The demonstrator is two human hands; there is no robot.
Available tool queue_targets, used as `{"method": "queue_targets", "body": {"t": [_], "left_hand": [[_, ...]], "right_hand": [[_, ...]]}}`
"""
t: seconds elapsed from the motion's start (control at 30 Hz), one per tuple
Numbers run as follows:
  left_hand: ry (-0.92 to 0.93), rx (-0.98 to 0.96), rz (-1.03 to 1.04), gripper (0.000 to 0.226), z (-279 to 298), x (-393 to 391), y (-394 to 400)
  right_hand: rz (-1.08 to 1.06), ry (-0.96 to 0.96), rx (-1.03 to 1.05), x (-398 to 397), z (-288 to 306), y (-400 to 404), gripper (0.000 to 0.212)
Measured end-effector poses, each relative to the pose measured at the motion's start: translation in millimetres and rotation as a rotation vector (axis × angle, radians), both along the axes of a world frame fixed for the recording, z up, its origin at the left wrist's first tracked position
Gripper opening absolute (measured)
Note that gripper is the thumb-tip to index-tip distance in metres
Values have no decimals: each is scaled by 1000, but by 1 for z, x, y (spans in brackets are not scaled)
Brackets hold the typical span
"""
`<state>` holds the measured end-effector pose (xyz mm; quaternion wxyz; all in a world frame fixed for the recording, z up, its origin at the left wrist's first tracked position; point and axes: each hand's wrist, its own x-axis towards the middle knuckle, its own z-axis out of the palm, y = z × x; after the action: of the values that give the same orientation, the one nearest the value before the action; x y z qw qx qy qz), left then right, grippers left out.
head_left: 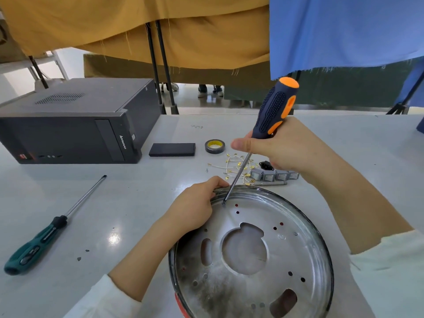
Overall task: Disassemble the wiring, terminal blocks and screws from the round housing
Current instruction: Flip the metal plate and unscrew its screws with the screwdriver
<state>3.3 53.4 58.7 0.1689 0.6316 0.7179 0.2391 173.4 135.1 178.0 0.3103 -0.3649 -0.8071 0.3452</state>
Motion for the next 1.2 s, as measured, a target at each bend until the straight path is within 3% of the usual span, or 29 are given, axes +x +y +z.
{"method": "queue_targets", "body": {"t": [0.13, 0.3, 0.37, 0.6, 0.73, 0.9, 1.2], "left_hand": [[11, -1, 6, 57, 0, 1, 0], [27, -2, 9, 54, -1, 0, 2], [26, -7, 6, 54, -2, 0, 2], [-19, -8, -5, 54, -2, -2, 2], [-26, -5, -4, 55, -2, -3, 2], [1, -1, 1, 54, -2, -1, 1], [34, 2, 7, 53, -2, 1, 0]], "right_hand": [[-123, 138, -21, -7, -12, -5, 23], [-241, 125, 83, -13, -14, -17, 47], [-225, 118, 161, -16, -15, -18, 37], [220, -89, 19, 3, 10, -4, 39], [375, -66, -126, 12, 18, 5, 21], [156, 40, -83, 8, 7, -4, 15], [-32, 20, -16, -2, 6, -23, 38]]}}
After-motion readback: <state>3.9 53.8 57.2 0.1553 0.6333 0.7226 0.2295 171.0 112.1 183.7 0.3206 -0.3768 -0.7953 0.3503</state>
